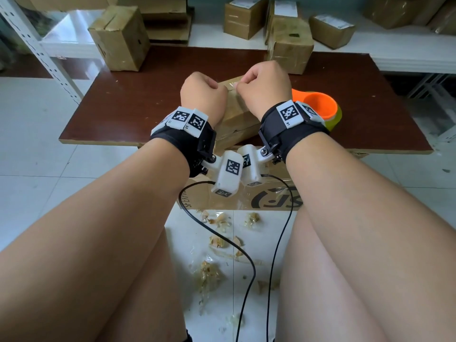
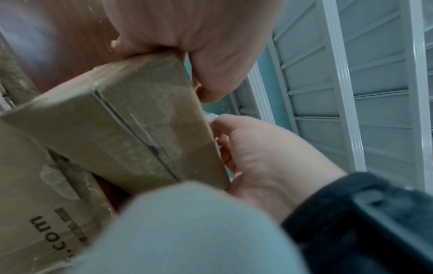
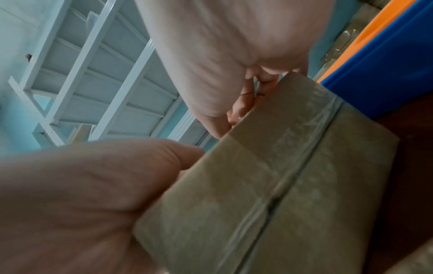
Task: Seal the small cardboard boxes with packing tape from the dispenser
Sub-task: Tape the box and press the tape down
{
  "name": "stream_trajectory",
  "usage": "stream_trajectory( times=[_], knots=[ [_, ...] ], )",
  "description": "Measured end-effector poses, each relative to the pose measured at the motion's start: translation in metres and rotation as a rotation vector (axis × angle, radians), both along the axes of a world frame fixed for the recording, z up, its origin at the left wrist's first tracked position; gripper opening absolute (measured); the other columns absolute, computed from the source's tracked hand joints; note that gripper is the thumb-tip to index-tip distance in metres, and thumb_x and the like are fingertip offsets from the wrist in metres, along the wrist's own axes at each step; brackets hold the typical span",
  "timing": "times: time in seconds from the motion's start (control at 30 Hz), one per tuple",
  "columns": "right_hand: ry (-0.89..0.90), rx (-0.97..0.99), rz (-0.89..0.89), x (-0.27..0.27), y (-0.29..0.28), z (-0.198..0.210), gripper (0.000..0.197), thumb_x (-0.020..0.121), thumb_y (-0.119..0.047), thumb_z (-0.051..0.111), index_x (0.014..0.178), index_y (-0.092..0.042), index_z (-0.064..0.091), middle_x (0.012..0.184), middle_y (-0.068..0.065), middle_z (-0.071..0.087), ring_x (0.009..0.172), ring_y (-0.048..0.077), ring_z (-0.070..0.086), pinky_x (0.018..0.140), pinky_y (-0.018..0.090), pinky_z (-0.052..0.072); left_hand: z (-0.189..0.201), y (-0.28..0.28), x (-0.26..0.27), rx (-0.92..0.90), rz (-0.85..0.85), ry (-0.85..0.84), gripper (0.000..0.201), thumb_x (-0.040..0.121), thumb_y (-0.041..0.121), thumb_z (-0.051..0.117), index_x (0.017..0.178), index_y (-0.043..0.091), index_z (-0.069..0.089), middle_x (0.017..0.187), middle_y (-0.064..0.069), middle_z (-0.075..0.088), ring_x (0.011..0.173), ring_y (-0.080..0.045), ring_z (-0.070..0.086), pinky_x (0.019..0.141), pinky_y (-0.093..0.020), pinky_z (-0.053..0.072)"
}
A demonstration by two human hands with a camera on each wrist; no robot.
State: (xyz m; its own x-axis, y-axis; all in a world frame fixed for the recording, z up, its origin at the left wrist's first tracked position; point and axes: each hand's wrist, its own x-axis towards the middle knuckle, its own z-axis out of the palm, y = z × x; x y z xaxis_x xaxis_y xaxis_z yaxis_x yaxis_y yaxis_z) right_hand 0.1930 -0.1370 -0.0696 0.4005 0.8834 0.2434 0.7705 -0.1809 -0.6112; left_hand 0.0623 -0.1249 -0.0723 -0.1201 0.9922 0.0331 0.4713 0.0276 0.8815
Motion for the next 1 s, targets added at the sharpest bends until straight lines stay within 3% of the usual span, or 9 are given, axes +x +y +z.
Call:
stream_trajectory(
  times=[0.13, 0.23, 0.3, 0.4, 0.5, 0.67, 0.8, 0.93, 1.0],
  knots=[
    [0.068, -0.023, -0.079, -0.001, 0.0, -0.001, 0.043, 0.086, -0.044, 0.08, 0.122, -0.024, 0.068, 0.134, 0.005, 0.059, 0.121, 0.028, 0.061, 0.105, 0.036, 0.048, 0.01, 0.002, 0.0, -0.304, 0.096, -0.153, 0.081, 0.098, 0.025, 0.06, 0.166, 0.017, 0.016, 0.156, -0.013, 0.048, 0.135, -0.032, 0.055, 0.113, -0.048, 0.049],
    [0.211, -0.15, -0.061, 0.006, -0.004, 0.001, 0.044, 0.091, -0.048, 0.074, 0.116, -0.012, 0.068, 0.119, 0.01, 0.068, 0.107, 0.028, 0.064, 0.089, 0.033, 0.047, 0.013, 0.0, -0.007, -0.418, 0.055, -0.346, 0.052, 0.104, 0.021, 0.057, 0.151, 0.007, 0.042, 0.121, -0.009, 0.066, 0.098, -0.023, 0.066, 0.086, -0.037, 0.057],
    [0.304, -0.039, -0.041, 0.01, -0.011, 0.002, 0.018, 0.096, -0.039, 0.072, 0.093, -0.021, 0.071, 0.088, 0.002, 0.068, 0.083, 0.018, 0.062, 0.08, 0.03, 0.046, 0.012, -0.003, -0.012, -0.321, 0.027, -0.378, 0.052, 0.105, 0.019, 0.057, 0.154, 0.008, 0.042, 0.118, -0.008, 0.064, 0.097, -0.021, 0.064, 0.091, -0.038, 0.058],
    [0.462, 0.332, -0.052, 0.005, -0.026, 0.023, 0.024, 0.097, -0.024, 0.073, 0.119, -0.017, 0.077, 0.094, -0.023, 0.069, 0.09, -0.009, 0.064, 0.09, 0.018, 0.054, 0.017, -0.014, -0.016, -0.022, -0.087, -0.366, 0.066, 0.105, 0.029, 0.059, 0.164, 0.014, 0.033, 0.152, -0.004, 0.05, 0.131, -0.016, 0.054, 0.113, -0.033, 0.046],
    [0.428, 0.521, 0.022, -0.01, -0.043, 0.043, 0.039, 0.089, -0.038, 0.079, 0.12, -0.016, 0.07, 0.111, -0.016, 0.068, 0.1, -0.007, 0.062, 0.091, 0.023, 0.055, 0.026, -0.032, -0.02, 0.19, -0.163, -0.372, 0.082, 0.102, 0.057, 0.059, 0.165, 0.015, 0.027, 0.162, -0.001, 0.041, 0.143, -0.009, 0.045, 0.118, -0.028, 0.04],
    [0.198, 0.52, -0.016, -0.021, -0.068, 0.047, 0.086, 0.069, -0.079, 0.079, 0.123, -0.018, 0.051, 0.117, -0.01, 0.061, 0.1, 0.008, 0.064, 0.074, 0.037, 0.059, 0.032, -0.043, -0.031, 0.513, -0.191, -0.221, 0.069, 0.1, 0.058, 0.064, 0.149, 0.012, 0.051, 0.149, -0.002, 0.057, 0.137, -0.013, 0.055, 0.115, -0.031, 0.044],
    [0.277, 0.575, 0.001, -0.013, -0.069, 0.05, 0.064, 0.082, -0.062, 0.081, 0.119, -0.017, 0.056, 0.111, -0.013, 0.067, 0.097, 0.0, 0.066, 0.078, 0.031, 0.058, 0.027, -0.043, -0.028, 0.558, -0.175, -0.254, 0.086, 0.087, 0.062, 0.08, 0.147, 0.009, 0.049, 0.142, -0.002, 0.059, 0.13, -0.015, 0.061, 0.109, -0.037, 0.052],
    [0.324, 0.634, 0.113, -0.016, -0.067, 0.046, 0.03, 0.098, -0.032, 0.072, 0.114, -0.007, 0.069, 0.1, -0.017, 0.07, 0.094, -0.006, 0.067, 0.083, 0.025, 0.057, 0.025, -0.041, -0.027, 0.19, -0.053, -0.526, 0.141, 0.064, 0.07, 0.092, 0.165, 0.011, 0.013, 0.157, -0.007, 0.047, 0.141, -0.017, 0.053, 0.116, -0.039, 0.049],
    [0.321, 0.583, 0.198, -0.019, -0.066, 0.046, 0.029, 0.102, -0.029, 0.066, 0.122, -0.009, 0.074, 0.111, -0.014, 0.074, 0.106, 0.0, 0.069, 0.094, 0.034, 0.058, 0.028, -0.038, -0.032, 0.019, -0.021, -0.68, 0.127, 0.061, 0.071, 0.093, 0.158, 0.012, 0.035, 0.141, 0.0, 0.064, 0.124, -0.013, 0.067, 0.103, -0.041, 0.059]
  ],
)
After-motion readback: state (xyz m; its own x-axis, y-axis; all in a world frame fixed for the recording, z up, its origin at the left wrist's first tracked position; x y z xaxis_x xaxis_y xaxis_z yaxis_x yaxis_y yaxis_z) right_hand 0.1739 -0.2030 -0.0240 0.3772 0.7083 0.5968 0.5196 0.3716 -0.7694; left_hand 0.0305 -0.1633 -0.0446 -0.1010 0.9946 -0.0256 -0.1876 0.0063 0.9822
